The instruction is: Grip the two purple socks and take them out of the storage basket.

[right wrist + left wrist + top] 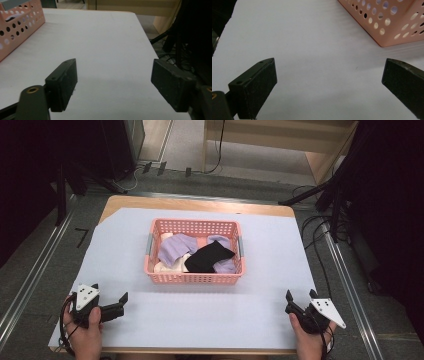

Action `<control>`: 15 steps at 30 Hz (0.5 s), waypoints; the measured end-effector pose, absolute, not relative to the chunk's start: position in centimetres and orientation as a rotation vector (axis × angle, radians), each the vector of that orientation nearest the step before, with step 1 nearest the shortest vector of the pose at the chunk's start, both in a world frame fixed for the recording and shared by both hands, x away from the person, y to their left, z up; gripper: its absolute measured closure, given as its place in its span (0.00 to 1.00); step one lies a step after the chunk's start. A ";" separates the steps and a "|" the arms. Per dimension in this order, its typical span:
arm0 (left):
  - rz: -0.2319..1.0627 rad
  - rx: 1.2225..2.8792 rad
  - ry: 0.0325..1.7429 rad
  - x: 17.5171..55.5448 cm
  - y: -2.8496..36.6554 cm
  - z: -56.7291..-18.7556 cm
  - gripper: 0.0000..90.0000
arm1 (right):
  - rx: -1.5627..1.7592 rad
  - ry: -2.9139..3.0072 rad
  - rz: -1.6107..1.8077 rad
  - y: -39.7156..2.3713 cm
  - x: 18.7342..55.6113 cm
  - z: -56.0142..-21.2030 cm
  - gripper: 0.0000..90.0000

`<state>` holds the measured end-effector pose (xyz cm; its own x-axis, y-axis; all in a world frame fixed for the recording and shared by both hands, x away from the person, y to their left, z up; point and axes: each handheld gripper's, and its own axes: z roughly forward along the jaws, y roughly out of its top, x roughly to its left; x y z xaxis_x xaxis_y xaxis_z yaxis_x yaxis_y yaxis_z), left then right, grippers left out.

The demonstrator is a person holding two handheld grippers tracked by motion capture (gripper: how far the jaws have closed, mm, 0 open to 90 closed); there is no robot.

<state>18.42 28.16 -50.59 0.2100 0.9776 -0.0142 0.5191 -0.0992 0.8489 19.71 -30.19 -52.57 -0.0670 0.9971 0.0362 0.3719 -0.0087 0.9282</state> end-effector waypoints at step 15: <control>0.774 1.712 1.403 18.3 28.2 -50.6 0.01 | 1.438 1.542 1.148 -27.9 19.9 -50.8 0.58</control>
<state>18.34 28.16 -50.62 0.2066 0.9782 -0.0186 0.5062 -0.0906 0.8577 19.93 -27.92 -50.79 -0.1140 0.9914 0.0643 0.3461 -0.0210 0.9380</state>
